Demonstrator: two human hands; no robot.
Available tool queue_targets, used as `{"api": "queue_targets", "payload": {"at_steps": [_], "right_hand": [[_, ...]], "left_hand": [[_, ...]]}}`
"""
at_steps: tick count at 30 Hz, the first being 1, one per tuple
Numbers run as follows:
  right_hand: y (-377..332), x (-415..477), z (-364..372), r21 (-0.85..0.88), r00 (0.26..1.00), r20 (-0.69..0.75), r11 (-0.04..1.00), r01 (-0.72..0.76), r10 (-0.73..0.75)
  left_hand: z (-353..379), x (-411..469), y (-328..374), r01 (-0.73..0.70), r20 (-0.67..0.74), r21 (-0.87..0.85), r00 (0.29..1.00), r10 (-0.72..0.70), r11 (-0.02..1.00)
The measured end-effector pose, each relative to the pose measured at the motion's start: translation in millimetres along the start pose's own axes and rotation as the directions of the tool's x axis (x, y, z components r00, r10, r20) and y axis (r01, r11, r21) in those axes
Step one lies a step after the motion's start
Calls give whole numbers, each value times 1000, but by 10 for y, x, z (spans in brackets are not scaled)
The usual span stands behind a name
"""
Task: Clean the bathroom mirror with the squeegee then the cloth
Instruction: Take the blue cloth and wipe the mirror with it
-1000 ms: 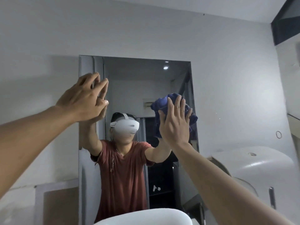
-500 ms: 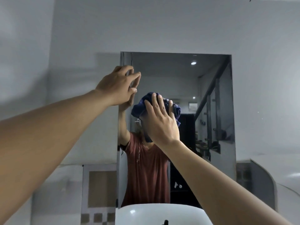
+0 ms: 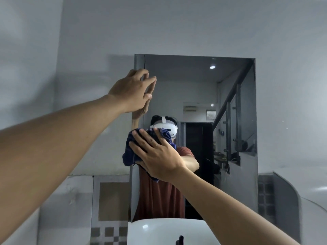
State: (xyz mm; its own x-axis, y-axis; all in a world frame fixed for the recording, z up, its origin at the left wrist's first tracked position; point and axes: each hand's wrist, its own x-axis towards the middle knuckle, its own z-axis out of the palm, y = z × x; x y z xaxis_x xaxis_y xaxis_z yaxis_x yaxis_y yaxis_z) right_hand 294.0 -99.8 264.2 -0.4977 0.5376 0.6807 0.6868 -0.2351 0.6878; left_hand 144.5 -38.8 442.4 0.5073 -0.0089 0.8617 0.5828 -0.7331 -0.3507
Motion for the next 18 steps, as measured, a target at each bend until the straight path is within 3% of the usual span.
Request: {"api": "queue_targets", "payload": {"at_steps": [8,15,18], "right_hand": [[-31,-343,-42,49,995,30,994,-97,96],[214,-671,-114,-42,977,38,977,-207,209],[399,-735,-184,-59,957,34,957,-285,287]], "left_hand": [[118,-349,192,24,-92,-61,995,-30,998],[399,-786,354,32,-71,-136,997,-42,990],[453,-879,413,-49,-107,-84,993,40,995]]}}
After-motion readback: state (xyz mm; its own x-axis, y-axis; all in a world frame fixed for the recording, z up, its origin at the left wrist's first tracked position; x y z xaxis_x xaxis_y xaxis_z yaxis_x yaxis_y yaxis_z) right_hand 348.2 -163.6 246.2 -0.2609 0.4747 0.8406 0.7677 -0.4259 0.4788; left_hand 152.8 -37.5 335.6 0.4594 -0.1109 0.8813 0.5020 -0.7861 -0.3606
